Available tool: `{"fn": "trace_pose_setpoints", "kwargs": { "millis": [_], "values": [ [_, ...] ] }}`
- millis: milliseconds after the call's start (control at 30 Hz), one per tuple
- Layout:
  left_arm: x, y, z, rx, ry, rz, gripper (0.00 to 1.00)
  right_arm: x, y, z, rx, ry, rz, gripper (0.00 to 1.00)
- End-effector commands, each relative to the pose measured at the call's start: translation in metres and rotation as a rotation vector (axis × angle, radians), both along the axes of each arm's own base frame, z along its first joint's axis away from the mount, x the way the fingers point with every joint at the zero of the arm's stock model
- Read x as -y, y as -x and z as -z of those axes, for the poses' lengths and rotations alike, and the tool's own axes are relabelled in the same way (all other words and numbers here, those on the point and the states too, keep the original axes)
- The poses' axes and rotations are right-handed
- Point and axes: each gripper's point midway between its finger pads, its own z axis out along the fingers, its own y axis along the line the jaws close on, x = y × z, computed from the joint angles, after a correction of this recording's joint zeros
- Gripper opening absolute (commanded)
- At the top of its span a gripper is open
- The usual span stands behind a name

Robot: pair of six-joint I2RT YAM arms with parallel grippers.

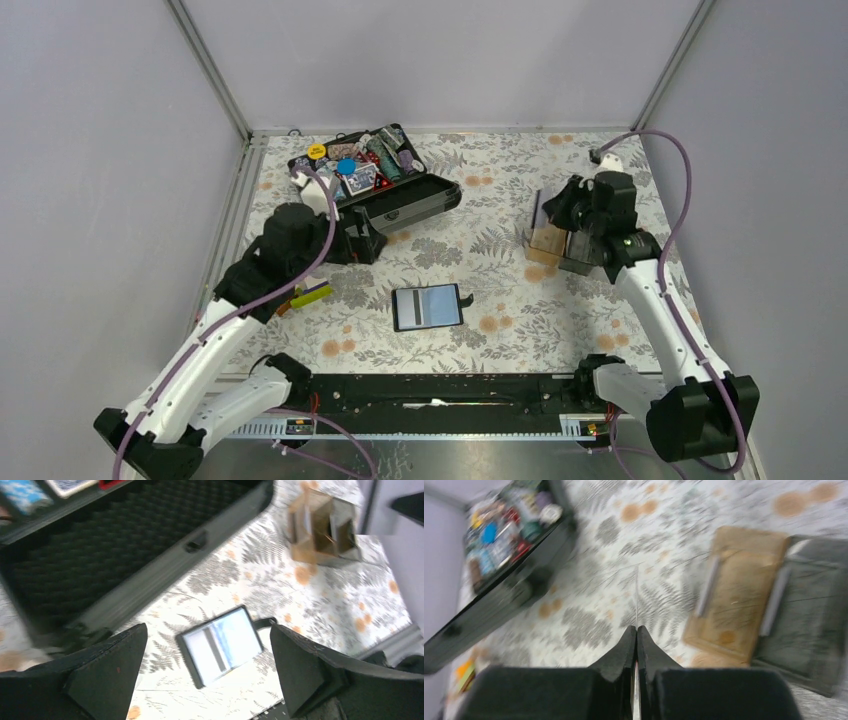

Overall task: Put the credit cards into the card holder
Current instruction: Pick up the credit card from the storage box.

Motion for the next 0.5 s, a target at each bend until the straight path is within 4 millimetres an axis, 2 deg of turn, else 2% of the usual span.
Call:
{"fn": "trace_pose_setpoints", "kwargs": {
  "millis": [0, 133, 267, 367, 467],
  "values": [
    [0.04, 0.022, -0.021, 0.071, 0.185, 0.089, 0.99, -0.072, 0.037, 0.002, -0.01, -0.199, -0.321, 0.0],
    [0.088, 0.052, -0.032, 0.071, 0.392, 0.267, 0.99, -0.13, 0.074, -0.017, 0.057, -0.354, -0.551, 0.0],
    [0.122, 0.077, -0.036, 0.056, 0.558, 0.409, 0.98, -0.176, 0.116, -0.043, 0.13, -0.509, -0.777, 0.0],
    [0.136, 0.089, -0.042, 0.049, 0.63, 0.472, 0.93, -0.193, 0.139, -0.062, 0.19, -0.582, -0.889, 0.0],
    [0.141, 0.095, -0.05, 0.065, 0.682, 0.499, 0.85, -0.202, 0.156, -0.077, 0.228, -0.632, -0.964, 0.0]
  ]
}}
